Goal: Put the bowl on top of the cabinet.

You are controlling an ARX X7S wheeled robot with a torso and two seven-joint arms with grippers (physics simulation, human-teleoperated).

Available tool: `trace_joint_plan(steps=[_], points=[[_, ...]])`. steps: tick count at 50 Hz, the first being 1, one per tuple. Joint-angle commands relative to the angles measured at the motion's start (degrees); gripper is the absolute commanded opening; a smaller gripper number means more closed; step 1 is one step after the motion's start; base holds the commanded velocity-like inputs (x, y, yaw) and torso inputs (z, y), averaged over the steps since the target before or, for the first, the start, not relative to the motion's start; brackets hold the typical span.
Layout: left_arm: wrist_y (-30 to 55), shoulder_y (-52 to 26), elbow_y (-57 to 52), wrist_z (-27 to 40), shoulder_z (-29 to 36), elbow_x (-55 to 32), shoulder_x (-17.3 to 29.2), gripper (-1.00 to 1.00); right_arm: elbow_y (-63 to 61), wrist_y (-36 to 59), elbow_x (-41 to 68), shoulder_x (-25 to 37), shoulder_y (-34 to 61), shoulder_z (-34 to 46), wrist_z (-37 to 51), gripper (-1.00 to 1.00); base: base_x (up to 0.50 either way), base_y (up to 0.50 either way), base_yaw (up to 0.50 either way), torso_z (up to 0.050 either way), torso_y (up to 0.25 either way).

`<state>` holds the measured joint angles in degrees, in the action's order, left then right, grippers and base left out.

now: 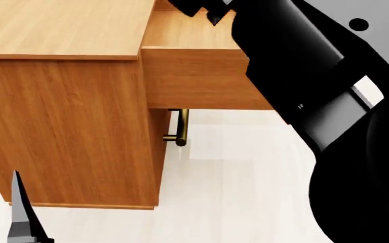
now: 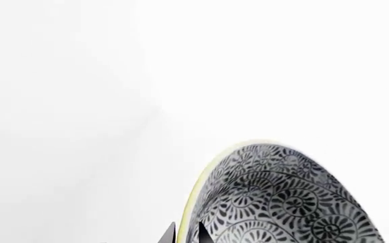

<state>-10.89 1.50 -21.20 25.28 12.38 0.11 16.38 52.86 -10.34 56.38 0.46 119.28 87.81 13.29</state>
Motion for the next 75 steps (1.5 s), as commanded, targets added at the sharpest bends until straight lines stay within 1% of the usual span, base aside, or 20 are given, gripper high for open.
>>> trace_joint_plan(steps=[1,2,4,6,7,12,17,20,24,28,30,36,39,41,43,48,54,62,75], points=[[-2.15,0.55,-0.39,-0.26,-0.19,-0.02,0.23,1.00,-6.58,3.18,30.68,-0.46,-1.30,0.28,4.72,-1.00,0.00,0.00,0.00,0.000,0.000],[-2.20,0.51,-0.36,-0.24,-0.23,-0.12,0.26,1.00,-6.82,3.06,34.56,-0.46,-1.09,1.14,5.11,-1.00,0.00,0.00,0.00,0.000,0.000],[-2.07,0.42,-0.41,-0.18,-0.45,-0.40,0.38,1.00,-8.85,2.86,38.51,-0.46,-1.90,1.92,6.51,-1.00,0.00,0.00,0.00,0.000,0.000],[-2.12,0.45,-0.40,-0.10,-0.52,-0.51,0.43,1.00,-9.58,3.09,39.74,-0.46,-2.28,2.38,7.58,-1.00,0.00,0.00,0.00,0.000,0.000],[-2.08,0.49,-0.45,-0.05,-0.54,-0.55,0.45,1.00,-9.78,3.58,42.79,-0.46,-2.48,2.24,8.33,-1.00,0.00,0.00,0.00,0.000,0.010],[-1.86,0.54,-0.82,0.02,-0.46,-0.66,0.57,1.00,-10.51,5.41,46.34,-0.46,-2.69,2.94,10.34,-1.00,0.00,0.00,0.00,0.000,0.000],[-1.80,0.51,-0.84,0.18,-0.41,-0.68,0.62,1.00,-11.81,9.01,42.06,-0.46,-4.16,2.87,11.13,-1.00,0.00,0.00,0.00,0.000,0.000],[-1.90,0.52,-0.82,0.21,-0.26,-0.61,0.66,1.00,-12.50,9.55,38.77,-0.46,-4.60,2.65,10.99,-1.00,0.00,0.00,0.00,0.000,0.000],[-2.02,0.51,-0.62,0.30,-0.20,-0.68,0.71,1.00,-12.86,10.07,37.83,-0.46,-5.03,2.50,11.22,-1.00,0.00,0.00,0.00,0.000,0.003],[-1.65,0.52,-1.11,0.36,-0.18,-0.97,0.75,1.00,-13.39,12.41,32.56,-0.46,-6.10,2.38,11.90,-1.00,0.00,0.00,0.00,0.000,0.000],[-1.52,0.51,-1.38,0.40,-0.09,-0.92,0.76,1.00,-13.30,13.02,32.05,-0.46,-6.69,2.17,11.95,-1.00,0.00,0.00,0.00,0.000,0.000],[-1.25,0.52,-1.68,0.33,-0.41,-2.14,1.05,1.00,-14.61,16.82,27.57,-0.46,-11.02,1.94,11.89,-1.00,0.00,0.00,0.00,0.000,0.000],[-1.36,0.53,-1.61,0.58,-0.57,-2.15,1.06,1.00,-15.93,20.41,22.91,-0.46,-12.18,1.96,9.93,-1.00,0.00,0.00,0.00,0.000,0.000],[-1.28,0.51,-1.63,0.66,-0.34,-1.96,0.94,1.00,-16.90,24.48,19.66,-0.46,-13.19,1.98,8.14,-1.00,0.00,0.00,0.00,0.000,0.000],[-1.42,0.61,-1.74,0.67,0.03,-1.62,0.86,1.00,-18.13,26.21,17.02,-0.46,-14.22,1.72,6.22,-1.00,0.00,0.00,0.00,0.000,0.000],[-1.40,0.55,-1.71,0.79,0.04,-1.66,0.98,1.00,-22.09,29.76,8.54,-0.46,-15.90,1.63,2.60,-1.00,0.00,0.00,0.00,0.000,0.002],[-1.30,0.49,-1.87,1.03,-0.19,-1.92,1.14,1.00,-27.74,31.77,1.23,-0.46,-17.29,1.33,-1.21,-1.00,0.00,0.00,0.00,0.000,0.000],[-1.19,0.62,-2.22,1.19,-0.06,-1.97,1.30,1.00,-30.21,32.41,-1.31,-0.46,-17.76,1.06,-1.87,-1.00,0.00,0.00,0.00,0.000,0.000],[-0.87,0.61,-2.37,1.41,0.16,-2.10,1.52,1.00,-27.52,32.20,-3.53,-0.46,-18.45,0.97,-3.02,-1.00,0.00,0.00,0.00,0.000,0.000]])
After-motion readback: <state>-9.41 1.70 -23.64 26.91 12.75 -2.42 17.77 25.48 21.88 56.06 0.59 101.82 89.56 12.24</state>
